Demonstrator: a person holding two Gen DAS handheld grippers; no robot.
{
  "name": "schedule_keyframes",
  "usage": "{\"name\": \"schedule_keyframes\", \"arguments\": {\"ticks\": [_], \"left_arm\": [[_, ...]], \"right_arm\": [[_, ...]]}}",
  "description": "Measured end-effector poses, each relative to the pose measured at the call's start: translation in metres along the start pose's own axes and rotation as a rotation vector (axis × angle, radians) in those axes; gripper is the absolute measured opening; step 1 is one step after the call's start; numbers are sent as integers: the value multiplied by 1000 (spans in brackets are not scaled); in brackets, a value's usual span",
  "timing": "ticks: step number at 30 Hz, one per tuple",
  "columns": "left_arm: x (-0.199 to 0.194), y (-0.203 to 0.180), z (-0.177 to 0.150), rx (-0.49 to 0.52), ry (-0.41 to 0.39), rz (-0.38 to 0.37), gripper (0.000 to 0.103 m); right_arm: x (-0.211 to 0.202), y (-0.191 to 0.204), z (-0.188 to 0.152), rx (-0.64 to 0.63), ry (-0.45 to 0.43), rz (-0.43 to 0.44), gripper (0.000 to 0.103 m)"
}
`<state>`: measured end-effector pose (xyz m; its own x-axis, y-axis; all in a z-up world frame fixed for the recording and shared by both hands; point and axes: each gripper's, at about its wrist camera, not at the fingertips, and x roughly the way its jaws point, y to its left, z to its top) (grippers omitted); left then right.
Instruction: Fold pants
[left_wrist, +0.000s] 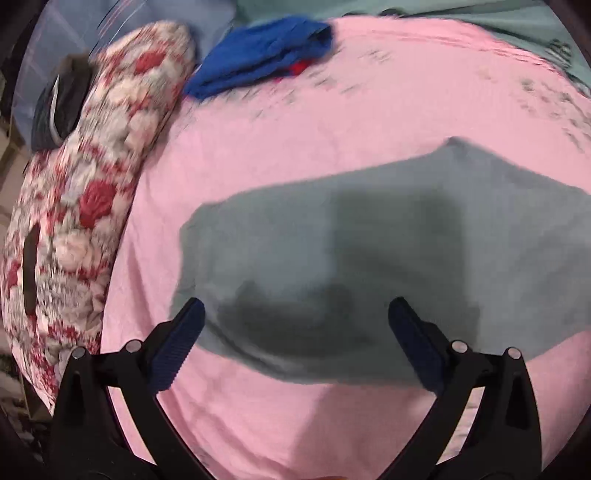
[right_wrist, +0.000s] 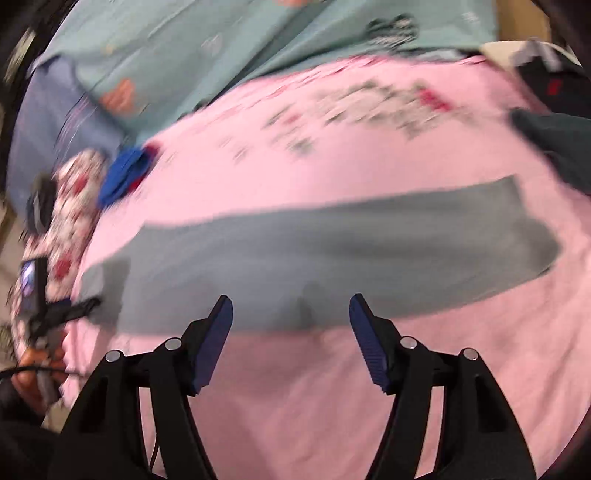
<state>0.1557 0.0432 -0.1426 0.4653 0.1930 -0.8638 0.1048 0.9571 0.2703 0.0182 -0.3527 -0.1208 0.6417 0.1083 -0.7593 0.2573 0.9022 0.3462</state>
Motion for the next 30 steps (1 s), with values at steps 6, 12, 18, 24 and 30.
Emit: {"name": "schedule_keyframes", "arguments": {"ticks": [6,12,18,24,30], "left_arm": [[-35,-122,24,141,-39,-182,101],[-22,-190,12,199,-15,-109,101],[-32,-181,21,119,55,-132,101],[-56,-244,15,182,49,-208,101],[-69,-287,8,266,45,-218,101]], "right_arm": [[50,-79,45,58,41,-63,64],[12,-152,53,95,-21,-150,56],[-43,-210,26,218,-31,-49,56],[-34,-218,-4,313,33,60,56],[-23,-217,-2,331,26,116,56]]}}
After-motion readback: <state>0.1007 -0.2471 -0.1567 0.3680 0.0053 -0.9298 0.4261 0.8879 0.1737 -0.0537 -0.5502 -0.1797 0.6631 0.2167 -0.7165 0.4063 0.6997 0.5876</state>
